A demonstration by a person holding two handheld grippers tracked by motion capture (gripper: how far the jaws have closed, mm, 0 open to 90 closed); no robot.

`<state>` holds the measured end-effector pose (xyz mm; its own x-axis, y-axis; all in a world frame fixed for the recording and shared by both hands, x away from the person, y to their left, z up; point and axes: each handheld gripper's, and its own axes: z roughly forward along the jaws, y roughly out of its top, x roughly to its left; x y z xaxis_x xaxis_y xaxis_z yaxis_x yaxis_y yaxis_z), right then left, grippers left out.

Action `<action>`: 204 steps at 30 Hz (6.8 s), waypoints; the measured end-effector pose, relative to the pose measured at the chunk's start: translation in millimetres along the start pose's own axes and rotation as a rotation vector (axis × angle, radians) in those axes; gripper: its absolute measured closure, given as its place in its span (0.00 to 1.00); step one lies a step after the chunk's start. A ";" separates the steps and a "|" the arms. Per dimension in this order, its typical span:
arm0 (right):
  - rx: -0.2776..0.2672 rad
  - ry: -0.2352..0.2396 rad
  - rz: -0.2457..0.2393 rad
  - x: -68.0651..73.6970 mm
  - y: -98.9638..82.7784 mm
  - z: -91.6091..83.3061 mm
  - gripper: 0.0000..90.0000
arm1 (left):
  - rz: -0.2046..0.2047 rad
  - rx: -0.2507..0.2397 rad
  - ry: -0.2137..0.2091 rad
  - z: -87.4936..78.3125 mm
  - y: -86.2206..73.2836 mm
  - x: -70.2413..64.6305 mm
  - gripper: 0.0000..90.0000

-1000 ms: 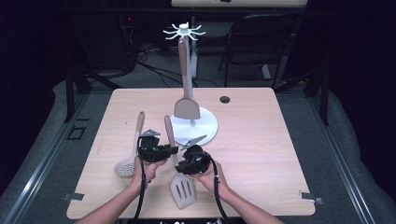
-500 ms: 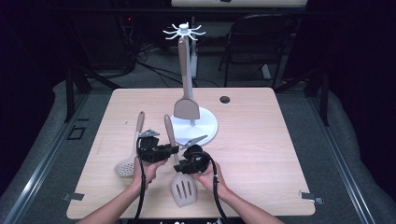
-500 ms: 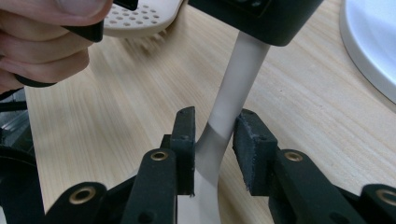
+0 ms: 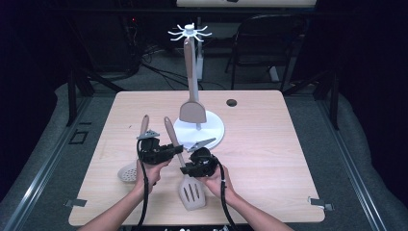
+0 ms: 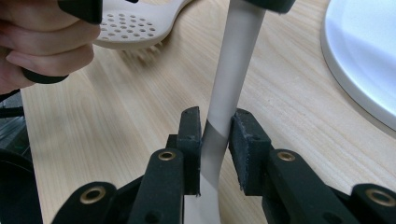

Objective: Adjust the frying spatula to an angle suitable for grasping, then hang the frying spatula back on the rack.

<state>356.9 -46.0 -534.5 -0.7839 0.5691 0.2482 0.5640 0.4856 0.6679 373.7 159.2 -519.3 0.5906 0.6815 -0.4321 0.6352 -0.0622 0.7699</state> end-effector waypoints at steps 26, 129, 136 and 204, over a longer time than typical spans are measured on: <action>-0.050 0.014 -0.032 -4.0 4.8 -31.8 0.52 | 0.016 -0.085 -0.132 -19.9 20.4 -9.0 0.84; 0.088 -0.344 0.037 -102.8 -40.0 -109.7 0.07 | 0.380 -0.085 -0.077 -5.2 170.4 -83.1 0.85; 0.093 -0.345 0.031 -103.1 -40.2 -110.4 0.07 | 0.405 -0.082 -0.041 0.3 180.7 -91.1 0.85; 0.122 -0.328 0.028 -102.2 -42.3 -106.1 0.07 | 0.344 -0.102 0.059 17.8 225.1 -92.7 0.85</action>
<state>385.6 -195.1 -513.6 -0.6534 0.7569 0.0130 0.6267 0.5313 0.5701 470.8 69.0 -314.3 0.7295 0.6744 -0.1139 0.3496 -0.2245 0.9096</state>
